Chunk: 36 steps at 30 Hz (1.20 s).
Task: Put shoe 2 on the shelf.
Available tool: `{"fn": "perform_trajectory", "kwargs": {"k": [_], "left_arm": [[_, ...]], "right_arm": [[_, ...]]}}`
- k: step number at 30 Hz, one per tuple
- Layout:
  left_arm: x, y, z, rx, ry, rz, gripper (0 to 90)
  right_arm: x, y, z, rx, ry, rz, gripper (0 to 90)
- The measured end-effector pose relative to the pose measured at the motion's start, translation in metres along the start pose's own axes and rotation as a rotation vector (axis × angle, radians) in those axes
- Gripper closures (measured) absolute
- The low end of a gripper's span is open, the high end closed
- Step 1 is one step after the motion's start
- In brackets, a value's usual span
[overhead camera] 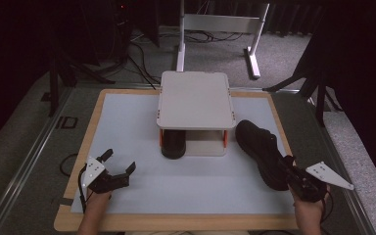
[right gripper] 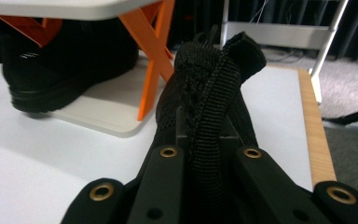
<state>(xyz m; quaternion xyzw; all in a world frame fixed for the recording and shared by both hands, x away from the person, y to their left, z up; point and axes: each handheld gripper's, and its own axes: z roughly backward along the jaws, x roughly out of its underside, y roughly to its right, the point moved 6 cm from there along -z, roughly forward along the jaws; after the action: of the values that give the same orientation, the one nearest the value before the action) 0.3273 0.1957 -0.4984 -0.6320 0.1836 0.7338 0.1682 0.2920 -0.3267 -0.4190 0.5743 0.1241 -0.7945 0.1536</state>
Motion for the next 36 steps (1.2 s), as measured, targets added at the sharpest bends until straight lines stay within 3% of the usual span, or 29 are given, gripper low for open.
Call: {"fn": "perform_trajectory", "kwargs": {"k": [3, 9, 16, 27, 36], "left_arm": [[0.0, 0.0, 0.0, -0.001, 0.002, -0.001, 1.7], [0.0, 0.0, 0.0, -0.005, -0.001, 0.001, 1.7], [0.0, 0.0, 0.0, -0.003, 0.004, 0.001, 1.7], [0.0, 0.0, 0.0, -0.008, 0.001, -0.001, 1.7], [0.0, 0.0, 0.001, -0.009, 0.007, 0.002, 1.7]], "right_arm": [[-0.003, -0.013, 0.012, -0.004, 0.004, 0.028, 85.8], [-0.004, -0.037, 0.03, -0.055, 0.013, 0.023, 85.7], [-0.003, -0.061, 0.032, -0.12, 0.017, 0.028, 85.7], [-0.004, -0.088, 0.004, -0.177, -0.016, 0.082, 85.6], [-0.007, -0.102, -0.029, -0.164, -0.035, 0.087, 85.6]]}}
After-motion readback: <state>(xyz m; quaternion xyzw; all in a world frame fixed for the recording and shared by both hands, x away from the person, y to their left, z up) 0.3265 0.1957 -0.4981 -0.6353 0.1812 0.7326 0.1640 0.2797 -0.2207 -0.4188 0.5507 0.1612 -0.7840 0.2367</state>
